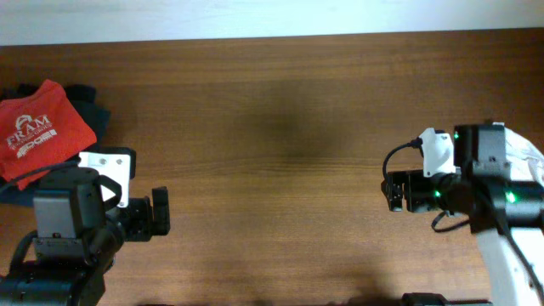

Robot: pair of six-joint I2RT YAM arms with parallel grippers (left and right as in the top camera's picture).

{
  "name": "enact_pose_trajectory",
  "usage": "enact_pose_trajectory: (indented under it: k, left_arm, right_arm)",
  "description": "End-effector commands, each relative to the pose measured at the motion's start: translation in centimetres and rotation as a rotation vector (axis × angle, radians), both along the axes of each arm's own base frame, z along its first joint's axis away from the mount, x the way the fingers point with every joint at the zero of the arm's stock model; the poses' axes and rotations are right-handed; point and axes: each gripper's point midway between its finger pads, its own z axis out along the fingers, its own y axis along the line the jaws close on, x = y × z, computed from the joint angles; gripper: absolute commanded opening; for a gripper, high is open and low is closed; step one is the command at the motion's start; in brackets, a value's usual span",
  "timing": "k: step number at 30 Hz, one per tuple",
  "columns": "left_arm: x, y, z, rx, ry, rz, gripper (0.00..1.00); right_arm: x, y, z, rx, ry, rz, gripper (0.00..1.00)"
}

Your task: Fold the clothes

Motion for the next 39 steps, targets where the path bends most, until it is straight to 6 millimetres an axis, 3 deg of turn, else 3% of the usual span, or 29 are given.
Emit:
enact_pose_trajectory:
  k: [1, 2, 3, 5, 7, 11, 16, 18, 22, 39]
  left_arm:
    - [0.0, 0.0, -0.1, -0.007, 0.002, 0.008, 0.99]
    - [0.0, 0.0, -0.1, -0.007, 0.002, 0.008, 0.99]
    - [0.0, 0.0, -0.1, -0.007, 0.002, 0.008, 0.99]
    - [0.0, 0.0, -0.1, -0.007, 0.002, 0.008, 0.99]
    - [0.0, 0.0, -0.1, -0.007, 0.002, 0.008, 0.99]
    - [0.0, 0.0, -0.1, -0.007, 0.002, 0.008, 0.99]
    - [0.0, 0.0, -0.1, -0.007, 0.002, 0.008, 0.99]
    - [0.0, 0.0, -0.1, -0.007, 0.002, 0.008, 0.99]
    - [0.0, 0.0, -0.1, -0.007, 0.002, 0.008, 0.99]
    - [0.0, 0.0, -0.1, -0.007, 0.002, 0.008, 0.99]
  right_arm:
    - [-0.2, 0.5, 4.4, -0.053, -0.415, 0.034, 0.99]
    - [-0.6, 0.5, 4.6, -0.059, -0.470, 0.031, 0.99]
    - [-2.2, 0.1, 4.1, -0.080, -0.619, 0.011, 0.99]
    - [-4.1, 0.1, 1.9, -0.085, -0.755, 0.003, 0.99]
    - [-4.5, 0.1, 0.3, -0.087, -0.873, -0.001, 0.99]
    - [-0.9, -0.4, -0.9, -0.104, -1.054, -0.029, 0.99]
    - [0.6, -1.8, -1.3, -0.148, -1.210, -0.111, 0.99]
    - [0.6, -2.6, -1.2, -0.173, -1.210, -0.157, 0.99]
    - [0.6, -2.5, -5.5, -0.174, -1.036, -0.135, 0.99]
    - [0.7, -2.6, -5.5, -0.178, -1.033, -0.142, 0.99]
